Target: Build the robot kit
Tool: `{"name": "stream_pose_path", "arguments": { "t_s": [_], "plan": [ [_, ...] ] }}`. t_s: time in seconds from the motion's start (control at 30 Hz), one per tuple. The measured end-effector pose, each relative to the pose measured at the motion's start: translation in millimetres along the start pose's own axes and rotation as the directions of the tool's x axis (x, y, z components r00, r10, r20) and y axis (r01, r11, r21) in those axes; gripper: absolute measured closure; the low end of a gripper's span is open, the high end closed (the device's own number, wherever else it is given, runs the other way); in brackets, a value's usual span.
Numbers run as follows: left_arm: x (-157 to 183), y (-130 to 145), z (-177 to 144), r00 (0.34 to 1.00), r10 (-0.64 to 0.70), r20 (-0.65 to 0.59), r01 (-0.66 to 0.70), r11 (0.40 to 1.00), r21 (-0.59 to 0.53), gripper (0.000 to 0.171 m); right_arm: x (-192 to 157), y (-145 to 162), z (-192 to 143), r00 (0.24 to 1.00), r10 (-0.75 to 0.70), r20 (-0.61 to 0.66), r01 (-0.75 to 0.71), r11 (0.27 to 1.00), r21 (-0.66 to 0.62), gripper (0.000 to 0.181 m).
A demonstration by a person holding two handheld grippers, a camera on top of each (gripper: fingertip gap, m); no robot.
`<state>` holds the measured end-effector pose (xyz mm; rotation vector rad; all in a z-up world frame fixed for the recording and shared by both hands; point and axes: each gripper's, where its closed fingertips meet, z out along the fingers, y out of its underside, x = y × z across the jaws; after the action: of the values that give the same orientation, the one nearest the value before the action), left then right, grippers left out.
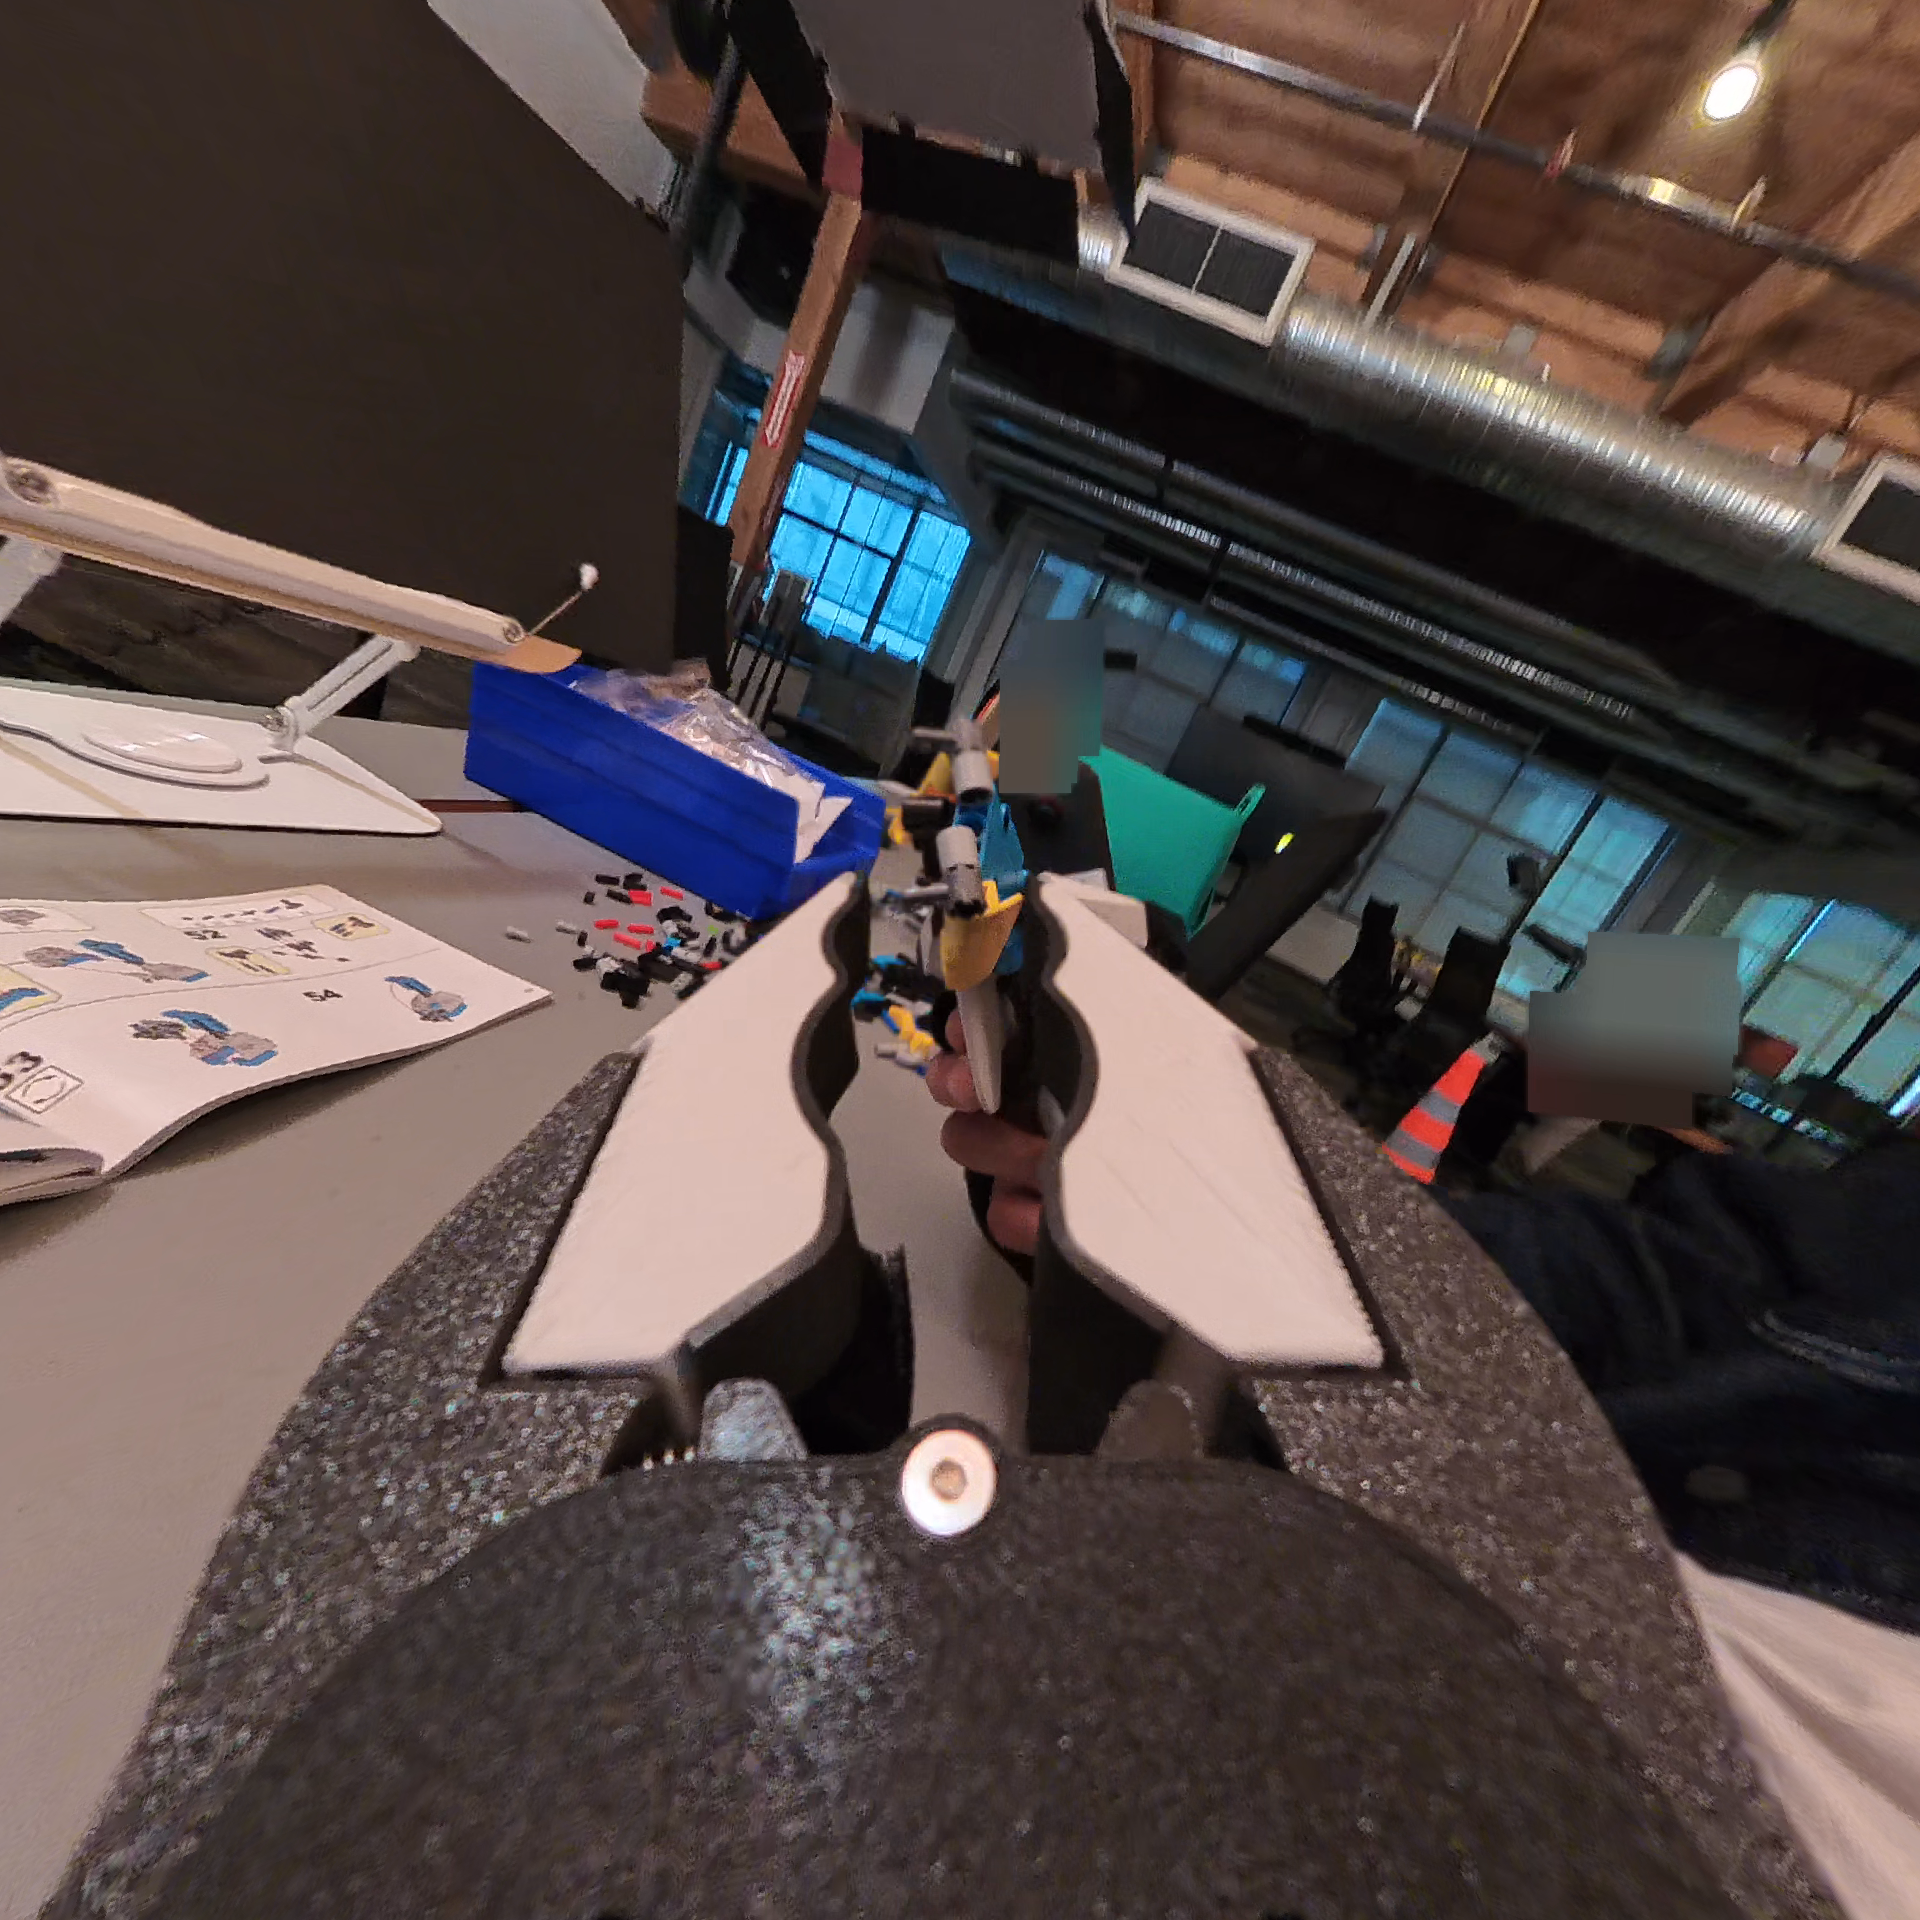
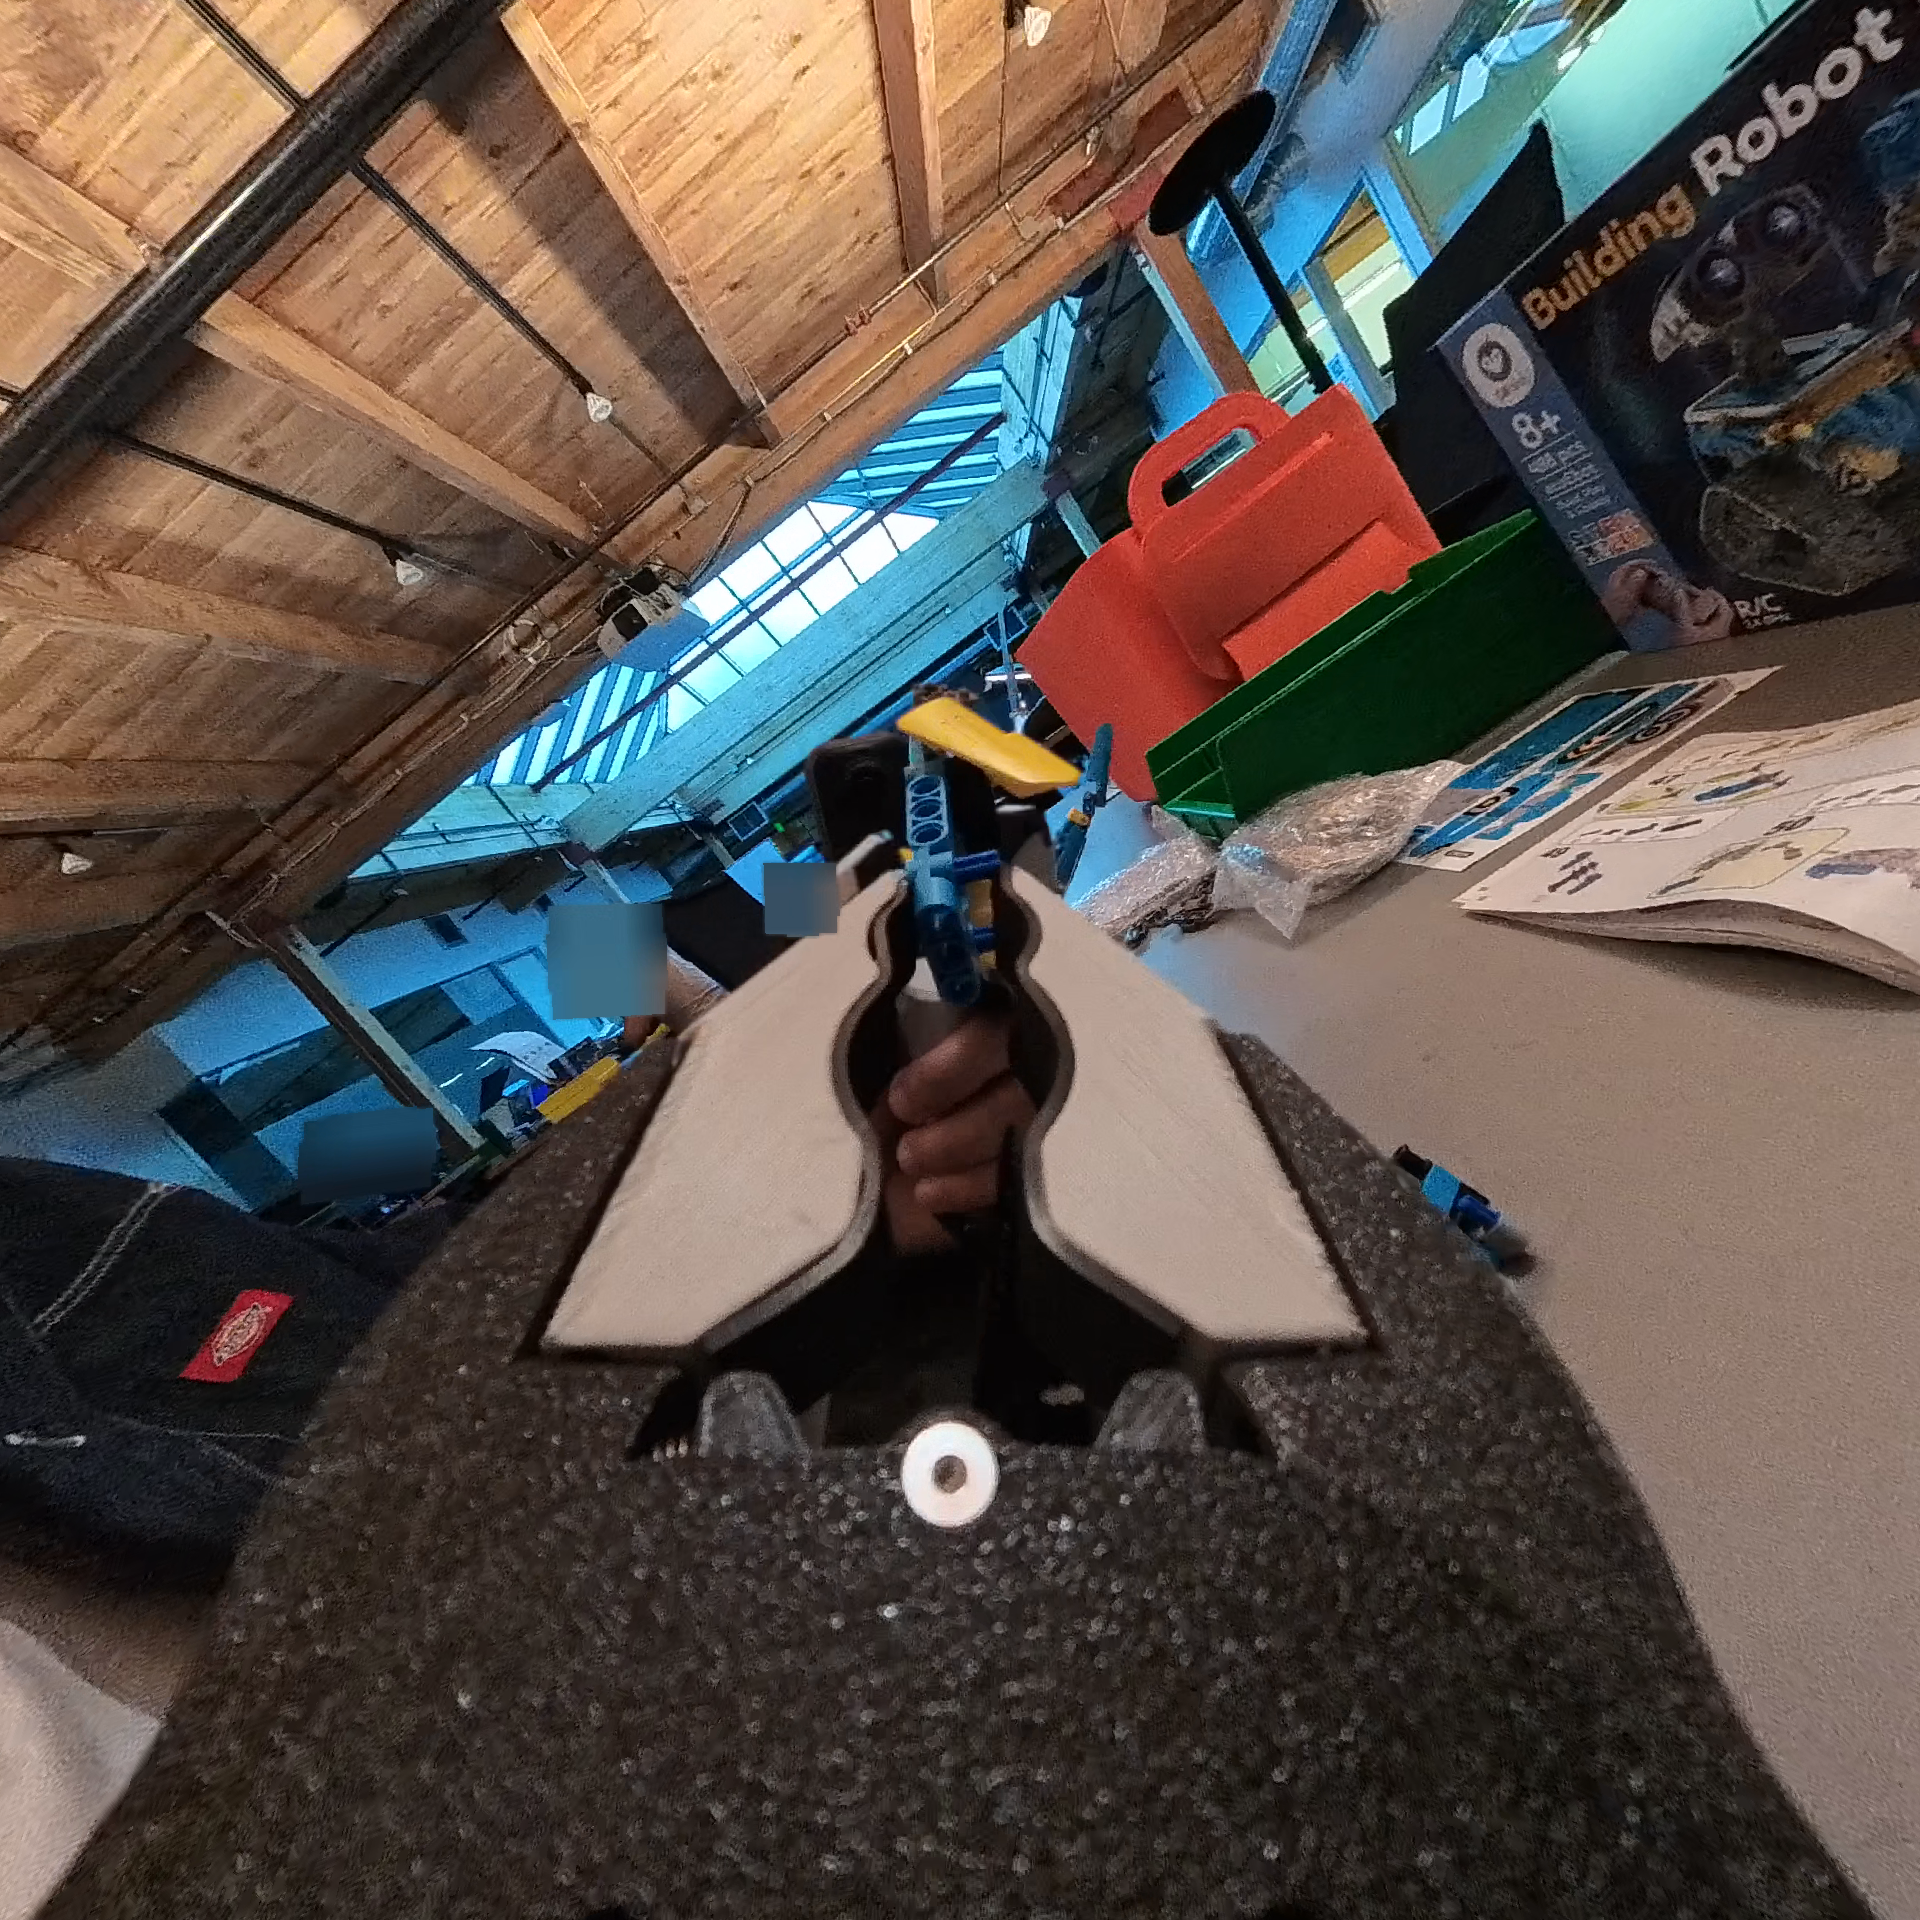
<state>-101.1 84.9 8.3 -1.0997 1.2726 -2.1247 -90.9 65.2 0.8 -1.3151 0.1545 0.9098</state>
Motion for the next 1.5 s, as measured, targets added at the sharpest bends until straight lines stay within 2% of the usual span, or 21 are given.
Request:
{"name": "stream_pose_path", "arguments": {
  "t_s": [0.1, 0.23, 0.47, 0.53, 0.57, 0.63, 0.7, 0.77, 0.83, 0.93, 1.1, 1.13, 1.2, 1.3, 1.5],
  "plan": [
    [-3, -5, -4, 0.998, -0.065, -0.023, 0.065, 0.998, 0.024, 0.144, -2, 0, 1, 0.999, -0.05, -0.015, 0.05, 0.999, -0.013, 0.167],
    [4, -7, -7, 0.998, -0.023, -0.059, 0.024, 0.999, 0.022, 0.165, -2, 5, 3, 0.998, -0.058, -0.018, 0.057, 0.998, -0.037, 0.167],
    [12, 4, -2, 0.997, 0.008, -0.08, -0.012, 0.999, -0.041, 0.154, -2, -1, -2, 1.0, 0.015, 0.016, -0.015, 1.0, -0.004, 0.167],
    [12, 5, -3, 0.997, 0.003, -0.08, -0.007, 0.999, -0.047, 0.156, -2, 0, -3, 1.0, 0.019, 0.018, -0.019, 1.0, -0.008, 0.167],
    [11, 5, -3, 0.997, 0.004, -0.075, -0.007, 0.999, -0.048, 0.163, -3, 0, -3, 0.999, 0.021, 0.025, -0.02, 1.0, -0.011, 0.167],
    [12, 6, -3, 0.997, 0.01, -0.078, -0.015, 0.998, -0.055, 0.163, -5, 0, -3, 0.998, 0.042, 0.042, -0.042, 0.999, -0.011, 0.167],
    [11, 8, -4, 0.997, 0.04, -0.064, -0.044, 0.997, -0.064, 0.163, -3, 2, -3, 0.995, 0.082, 0.048, -0.081, 0.997, -0.02, 0.168],
    [11, 9, -4, 0.993, 0.112, -0.047, -0.115, 0.991, -0.074, 0.164, -1, 5, -4, 0.98, 0.183, 0.083, -0.181, 0.983, -0.033, 0.168],
    [12, 12, -3, 0.98, 0.199, -0.027, -0.2, 0.975, -0.098, 0.164, 2, 7, -6, 0.939, 0.32, 0.129, -0.317, 0.947, -0.045, 0.168],
    [13, 15, -2, 0.971, 0.236, -0.027, -0.238, 0.965, -0.115, 0.164, 3, 8, -8, 0.9, 0.403, 0.166, -0.399, 0.915, -0.056, 0.169],
    [10, 15, -3, 0.984, 0.175, -0.028, -0.177, 0.977, -0.115, 0.164, 3, 7, -7, 0.929, 0.344, 0.135, -0.34, 0.939, -0.049, 0.168],
    [7, 15, -3, 0.988, 0.15, -0.02, -0.152, 0.981, -0.12, 0.163, 5, 7, -7, 0.948, 0.303, 0.103, -0.299, 0.953, -0.047, 0.169],
    [-2, 8, -7, 0.994, 0.112, 0.014, -0.11, 0.99, -0.09, 0.151, 10, 4, -8, 0.985, 0.172, 0.016, -0.172, 0.985, -0.034, 0.168],
    [-10, 2, -12, 0.999, 0.045, 0.029, -0.043, 0.997, -0.059, 0.147, 10, 3, -10, 0.997, -0.023, -0.069, 0.018, 0.997, -0.074, 0.168],
    [-5, 11, -10, 1.0, -0.006, -0.026, 0.003, 0.994, -0.106, 0.149, 7, 16, -4, 0.997, -0.043, -0.061, 0.033, 0.988, -0.148, 0.168]
  ]
}}
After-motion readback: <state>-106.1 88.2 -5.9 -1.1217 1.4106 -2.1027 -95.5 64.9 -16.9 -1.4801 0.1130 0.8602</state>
